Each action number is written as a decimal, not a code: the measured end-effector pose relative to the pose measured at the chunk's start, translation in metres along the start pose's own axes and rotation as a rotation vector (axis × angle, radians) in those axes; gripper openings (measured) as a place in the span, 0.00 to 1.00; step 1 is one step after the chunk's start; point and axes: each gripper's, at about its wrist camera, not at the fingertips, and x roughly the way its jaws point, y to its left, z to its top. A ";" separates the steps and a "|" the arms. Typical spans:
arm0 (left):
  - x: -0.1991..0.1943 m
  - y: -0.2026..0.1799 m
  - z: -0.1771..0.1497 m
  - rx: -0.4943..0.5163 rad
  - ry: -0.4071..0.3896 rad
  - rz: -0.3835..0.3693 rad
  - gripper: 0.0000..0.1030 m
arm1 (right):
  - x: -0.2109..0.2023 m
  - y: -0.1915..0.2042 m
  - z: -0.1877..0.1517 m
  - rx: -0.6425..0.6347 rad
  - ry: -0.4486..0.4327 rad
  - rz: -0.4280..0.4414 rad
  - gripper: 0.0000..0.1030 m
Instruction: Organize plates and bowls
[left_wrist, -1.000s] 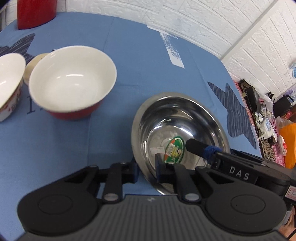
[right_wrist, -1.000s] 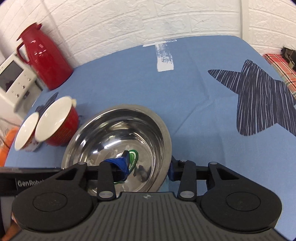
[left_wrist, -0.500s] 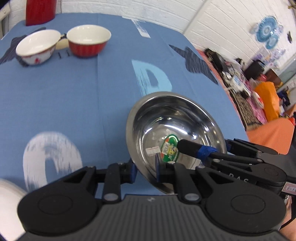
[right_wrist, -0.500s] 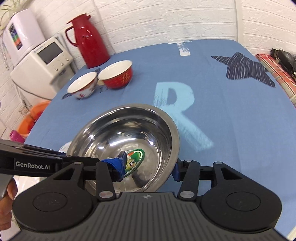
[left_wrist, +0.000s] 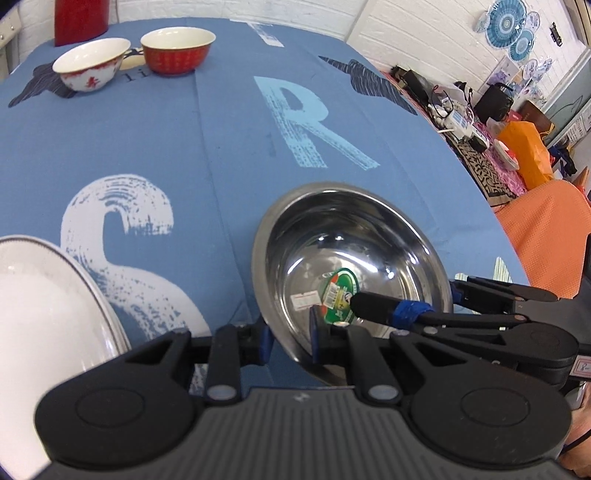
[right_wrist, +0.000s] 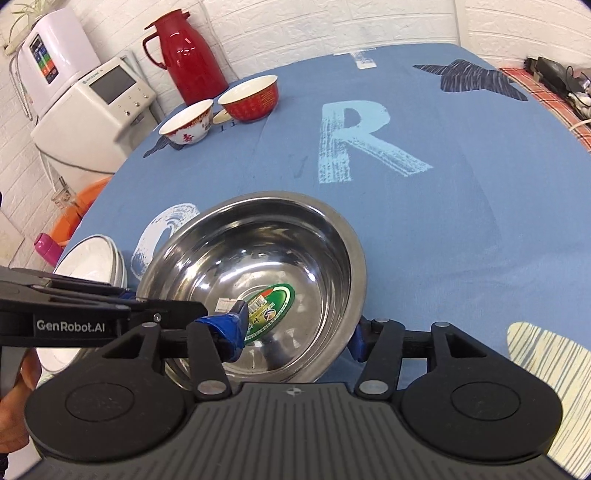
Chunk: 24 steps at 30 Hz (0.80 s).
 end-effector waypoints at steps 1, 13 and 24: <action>0.000 0.002 -0.001 -0.002 0.003 -0.002 0.09 | 0.001 0.001 0.000 -0.010 0.004 0.001 0.39; 0.021 -0.004 -0.007 -0.008 0.051 -0.051 0.09 | -0.002 -0.012 -0.009 -0.024 0.035 -0.033 0.41; -0.004 0.019 0.011 -0.074 0.040 -0.104 0.60 | -0.022 -0.028 0.006 0.040 -0.015 -0.076 0.40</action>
